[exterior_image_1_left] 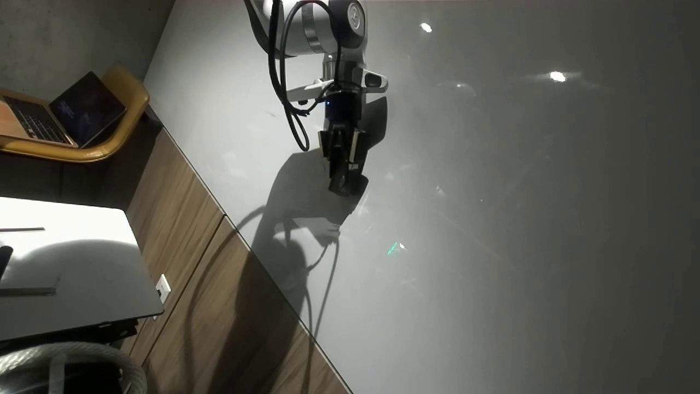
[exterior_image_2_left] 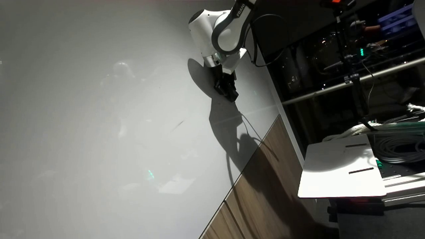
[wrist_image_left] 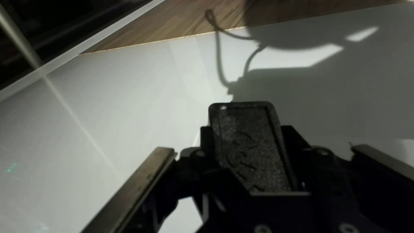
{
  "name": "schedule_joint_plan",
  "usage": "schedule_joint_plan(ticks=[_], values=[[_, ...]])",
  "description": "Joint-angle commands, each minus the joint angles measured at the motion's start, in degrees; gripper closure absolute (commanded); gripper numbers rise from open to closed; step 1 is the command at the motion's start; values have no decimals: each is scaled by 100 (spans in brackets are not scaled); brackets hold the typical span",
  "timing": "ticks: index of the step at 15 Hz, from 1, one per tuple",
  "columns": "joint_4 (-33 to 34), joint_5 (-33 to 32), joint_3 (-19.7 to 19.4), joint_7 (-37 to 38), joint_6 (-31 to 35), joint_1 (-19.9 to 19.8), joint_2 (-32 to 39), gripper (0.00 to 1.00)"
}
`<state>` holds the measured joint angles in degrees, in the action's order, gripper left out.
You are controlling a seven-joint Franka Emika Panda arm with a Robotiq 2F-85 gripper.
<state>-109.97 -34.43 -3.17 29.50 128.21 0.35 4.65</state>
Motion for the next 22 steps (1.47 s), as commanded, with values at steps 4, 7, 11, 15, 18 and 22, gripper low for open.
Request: schedule_joint_plan(ticks=[4,7,11,15,18,22], values=[[417,7,315,16,339,246,238,70],[541,-47,451,-7,258,385,288,70],[643,-183,590,-62,134,547,261,70],[809,-567,782,-111,-256,772,150,70],[874,-810,926,-180,-432,895,80,70],[735,-754,862,-395,-233,788,139,70]])
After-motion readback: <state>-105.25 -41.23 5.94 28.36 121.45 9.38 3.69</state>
